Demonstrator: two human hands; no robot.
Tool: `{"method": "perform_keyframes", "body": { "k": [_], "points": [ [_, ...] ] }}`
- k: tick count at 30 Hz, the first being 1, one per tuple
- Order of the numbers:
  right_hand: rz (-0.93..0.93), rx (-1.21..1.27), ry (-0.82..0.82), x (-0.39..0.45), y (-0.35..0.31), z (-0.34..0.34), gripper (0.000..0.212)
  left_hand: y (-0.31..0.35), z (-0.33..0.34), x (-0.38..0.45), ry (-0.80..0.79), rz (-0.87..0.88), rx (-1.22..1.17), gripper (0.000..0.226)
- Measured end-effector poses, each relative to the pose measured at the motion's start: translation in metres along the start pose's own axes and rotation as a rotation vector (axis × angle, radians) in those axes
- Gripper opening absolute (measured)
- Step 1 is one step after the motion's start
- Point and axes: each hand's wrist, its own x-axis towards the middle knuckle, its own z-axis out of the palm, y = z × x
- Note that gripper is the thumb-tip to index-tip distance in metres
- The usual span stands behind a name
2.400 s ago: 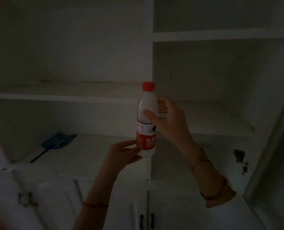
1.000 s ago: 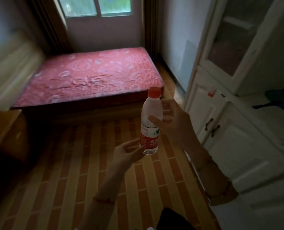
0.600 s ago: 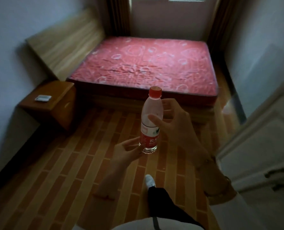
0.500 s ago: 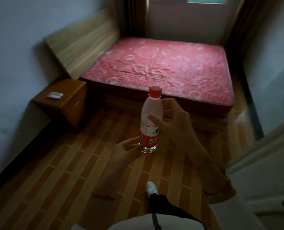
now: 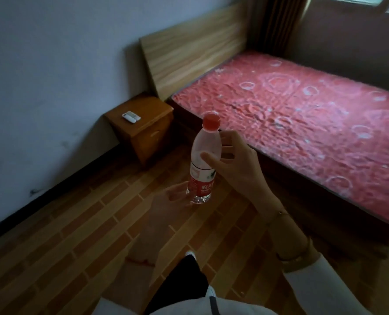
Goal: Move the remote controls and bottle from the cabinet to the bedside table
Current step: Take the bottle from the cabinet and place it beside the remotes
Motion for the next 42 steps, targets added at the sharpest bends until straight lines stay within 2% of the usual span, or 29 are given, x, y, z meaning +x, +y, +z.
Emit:
{"method": "perform_keyframes", "body": {
  "k": [2,3,6,8,12,15,21,31,37,42],
  "points": [
    [-0.002,0.005,-0.028,0.03,0.012,0.01,0.049,0.006,-0.007,0.024,0.043,0.014,-0.033,0.049],
    [-0.001,0.008,-0.042,0.046,0.019,0.015,0.05,0.008,-0.01,0.039,0.066,0.009,-0.026,0.045],
    [0.002,0.03,-0.077,0.097,0.039,0.032,0.05,0.012,-0.023,0.092,0.042,0.004,0.127,0.027],
    [-0.015,0.034,-0.095,0.134,0.052,0.043,0.05,0.021,-0.031,0.129,0.061,-0.002,0.24,0.035],
    [-0.03,0.035,-0.138,0.22,0.069,0.068,0.049,0.05,-0.046,0.205,0.165,-0.084,0.002,0.039],
    [-0.063,0.038,-0.16,0.292,0.074,0.088,0.05,0.09,-0.059,0.259,0.212,-0.076,-0.092,0.04],
    [-0.12,0.056,-0.198,0.417,0.089,0.129,0.05,0.146,-0.096,0.364,0.26,-0.024,-0.121,0.046],
    [-0.085,0.04,-0.284,0.585,0.143,0.197,0.055,0.195,-0.142,0.516,0.332,-0.085,-0.171,0.047],
    [-0.119,0.041,-0.384,0.695,0.176,0.25,0.058,0.211,-0.176,0.622,0.415,-0.11,-0.175,0.056],
    [-0.163,0.02,-0.475,0.79,0.194,0.29,0.059,0.233,-0.196,0.71,0.507,-0.114,-0.268,0.06]
  ]
}}
